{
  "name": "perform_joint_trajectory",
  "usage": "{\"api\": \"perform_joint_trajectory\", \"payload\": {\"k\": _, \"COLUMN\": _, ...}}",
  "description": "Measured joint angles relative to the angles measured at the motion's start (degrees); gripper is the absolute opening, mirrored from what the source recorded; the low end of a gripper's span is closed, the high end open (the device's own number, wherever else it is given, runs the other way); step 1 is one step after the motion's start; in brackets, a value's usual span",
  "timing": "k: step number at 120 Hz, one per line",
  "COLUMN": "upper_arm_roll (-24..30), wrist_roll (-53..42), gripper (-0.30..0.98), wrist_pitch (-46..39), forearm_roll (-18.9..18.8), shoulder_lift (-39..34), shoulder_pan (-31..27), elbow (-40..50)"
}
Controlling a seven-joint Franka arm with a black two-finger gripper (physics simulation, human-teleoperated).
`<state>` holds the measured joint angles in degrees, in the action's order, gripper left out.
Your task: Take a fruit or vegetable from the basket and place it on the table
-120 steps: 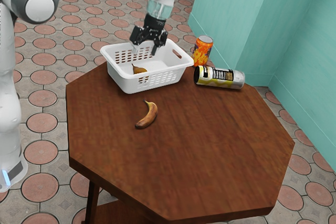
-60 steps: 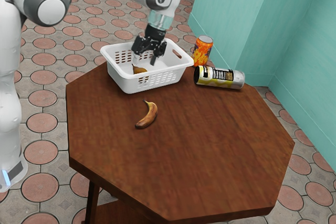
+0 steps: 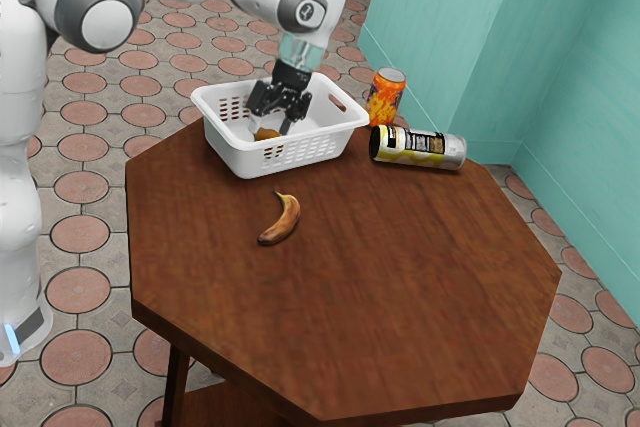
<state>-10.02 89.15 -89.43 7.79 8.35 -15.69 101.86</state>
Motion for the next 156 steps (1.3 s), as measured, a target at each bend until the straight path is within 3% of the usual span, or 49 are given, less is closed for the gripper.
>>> {"api": "perform_joint_trajectory", "payload": {"k": 68, "upper_arm_roll": -0.25, "wrist_roll": 0.42, "gripper": 0.68, "wrist_pitch": -1.72, "forearm_roll": 0.9, "shoulder_lift": 3.57, "shoulder_pan": -0.37, "elbow": -0.23}}
{"api": "perform_joint_trajectory", "payload": {"k": 99, "upper_arm_roll": -0.34, "wrist_roll": -0.15, "gripper": 0.4, "wrist_pitch": -1.91, "forearm_roll": 1.9, "shoulder_lift": 3.73, "shoulder_pan": -1.05, "elbow": -0.16}}
{"api": "perform_joint_trajectory", "payload": {"k": 134, "upper_arm_roll": -1.01, "wrist_roll": -0.63, "gripper": 0.38, "wrist_pitch": -0.72, "forearm_roll": 1.9, "shoulder_lift": 1.51, "shoulder_pan": -0.9, "elbow": -0.8}}
{"api": "perform_joint_trajectory", "payload": {"k": 156, "upper_arm_roll": -0.6, "wrist_roll": -0.34, "gripper": 0.39, "wrist_pitch": 3.41, "forearm_roll": 0.87, "shoulder_lift": 0.46, "shoulder_pan": 1.0, "elbow": -7.37}}
